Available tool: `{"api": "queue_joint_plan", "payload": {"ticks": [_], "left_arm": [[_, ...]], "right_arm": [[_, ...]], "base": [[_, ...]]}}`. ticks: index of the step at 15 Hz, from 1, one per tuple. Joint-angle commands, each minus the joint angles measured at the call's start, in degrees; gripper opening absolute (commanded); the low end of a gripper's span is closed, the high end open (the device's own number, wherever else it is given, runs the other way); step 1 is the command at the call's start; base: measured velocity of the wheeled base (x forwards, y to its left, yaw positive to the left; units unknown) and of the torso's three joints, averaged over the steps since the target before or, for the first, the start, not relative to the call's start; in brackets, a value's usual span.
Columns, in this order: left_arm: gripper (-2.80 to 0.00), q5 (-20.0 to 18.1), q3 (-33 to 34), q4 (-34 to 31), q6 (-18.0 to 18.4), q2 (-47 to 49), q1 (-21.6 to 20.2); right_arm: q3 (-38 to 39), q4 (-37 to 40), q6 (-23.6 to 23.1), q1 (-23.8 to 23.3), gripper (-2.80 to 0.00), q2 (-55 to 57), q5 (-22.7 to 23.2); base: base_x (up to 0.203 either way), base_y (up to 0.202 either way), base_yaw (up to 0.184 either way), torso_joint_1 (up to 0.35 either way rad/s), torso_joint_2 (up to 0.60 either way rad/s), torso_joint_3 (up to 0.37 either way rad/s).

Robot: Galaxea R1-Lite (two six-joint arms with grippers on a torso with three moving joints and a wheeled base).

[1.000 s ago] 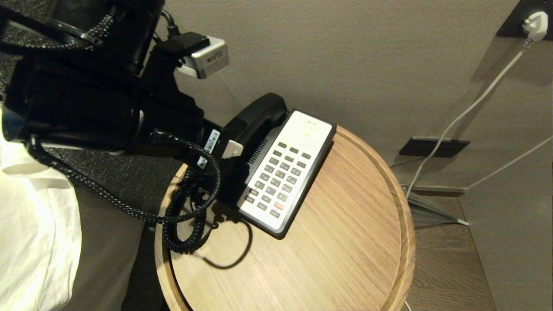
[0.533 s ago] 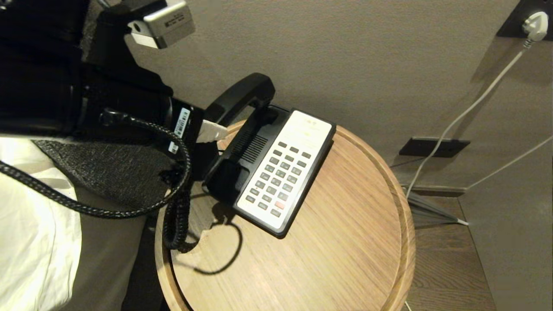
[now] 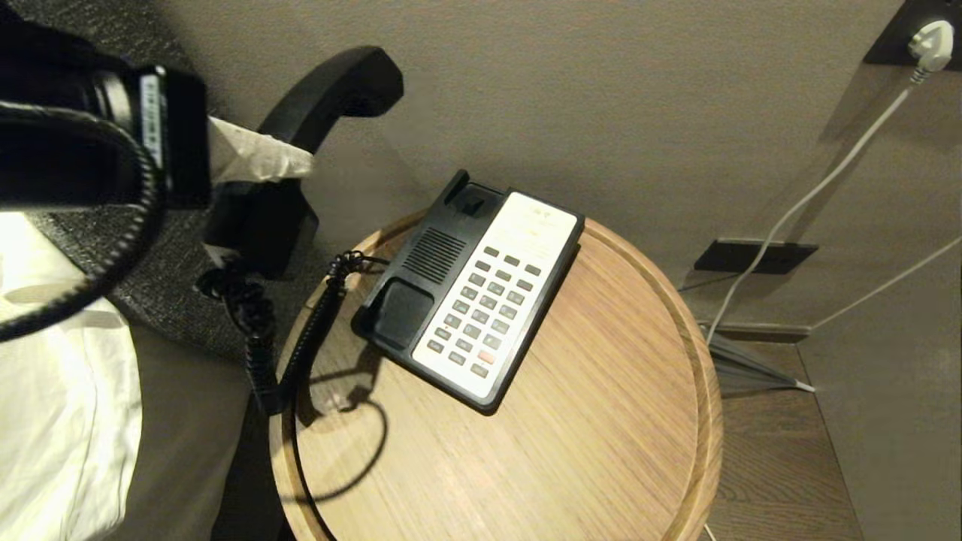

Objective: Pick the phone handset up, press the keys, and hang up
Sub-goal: Dial the number

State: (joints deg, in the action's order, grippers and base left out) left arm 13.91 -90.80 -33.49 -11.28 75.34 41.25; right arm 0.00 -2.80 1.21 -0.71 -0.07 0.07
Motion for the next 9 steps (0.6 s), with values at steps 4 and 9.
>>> {"api": "queue_joint_plan", "payload": {"ticks": [4, 9], "left_arm": [[-2.8, 0.44, 5.96, 0.11, -18.83, -14.29, -0.04], [-2.8, 1.19, 18.61, 3.89, -35.13, -24.46, -0.08]], "right_arm": [[1.05, -0.08, 0.0, 0.0, -2.8, -0.01, 0.01], [1.05, -0.09, 0.11, 0.0, -2.8, -0.01, -0.07]], "base": [[0.0, 0.0, 0.0, 0.0, 0.0, 0.0], [0.0, 0.0, 0.0, 0.0, 0.0, 0.0]]}}
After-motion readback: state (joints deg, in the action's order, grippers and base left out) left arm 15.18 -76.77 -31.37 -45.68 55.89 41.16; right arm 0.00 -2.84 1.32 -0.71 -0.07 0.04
